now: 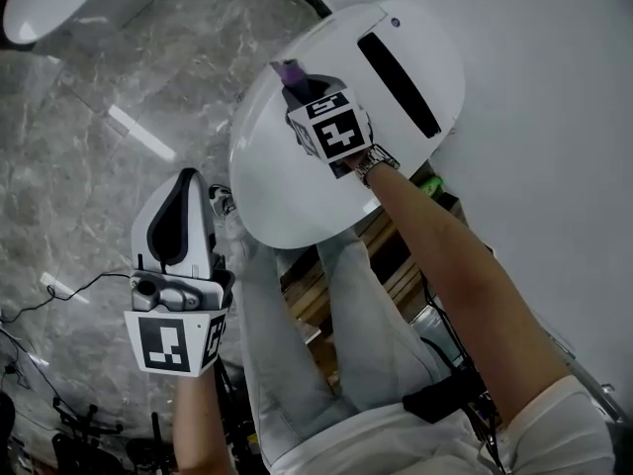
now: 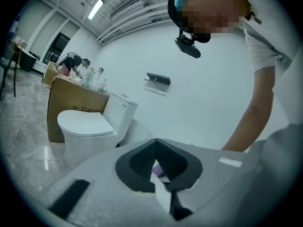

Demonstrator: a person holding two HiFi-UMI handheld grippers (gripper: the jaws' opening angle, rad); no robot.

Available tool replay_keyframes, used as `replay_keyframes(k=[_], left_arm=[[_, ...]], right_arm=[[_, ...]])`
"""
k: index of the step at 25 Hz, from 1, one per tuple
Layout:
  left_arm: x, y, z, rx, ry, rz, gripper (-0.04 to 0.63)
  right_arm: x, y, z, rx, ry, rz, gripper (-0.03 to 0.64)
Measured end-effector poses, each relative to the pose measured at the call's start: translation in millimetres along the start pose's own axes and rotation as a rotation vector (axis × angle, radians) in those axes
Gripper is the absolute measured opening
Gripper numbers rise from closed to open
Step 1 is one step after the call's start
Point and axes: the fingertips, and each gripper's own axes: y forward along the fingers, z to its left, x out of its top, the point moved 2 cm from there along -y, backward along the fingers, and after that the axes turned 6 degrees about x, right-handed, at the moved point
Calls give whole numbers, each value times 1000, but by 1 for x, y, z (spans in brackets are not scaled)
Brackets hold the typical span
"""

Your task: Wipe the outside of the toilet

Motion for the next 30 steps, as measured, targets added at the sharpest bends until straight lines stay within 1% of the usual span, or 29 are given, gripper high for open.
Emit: replay_keyframes(k=[4,10,14,17,20,22,24,27,30], left_arm=[[-2,-16,6,12,-10,-2,5],[1,-31,20,34,-21,-16,5],[-1,-41,34,68,-21,-22,5],[-3,-45,43,102,-20,-24,5],[-6,-50,45,120,-21,-17,5],[-8,-51,42,117,-17,-9,5],[-11,-49,34,100,-10,-1,5],[-16,-42,14,55,3,14,5],[-24,-31,-12,10,10,29,5]], right_arm=[[-7,6,41,43,-49,21,89],[-18,12,86,87,-93,43,89],[-31,17,123,153,-155,63,89],[-42,21,160,222,-229,89,89],[-58,25,194,239,-324,119,90],[-66,26,209,239,-367,131,91],[-73,25,220,259,-387,132,91],[-88,19,238,323,-401,138,91],[-115,10,258,403,-431,178,91]])
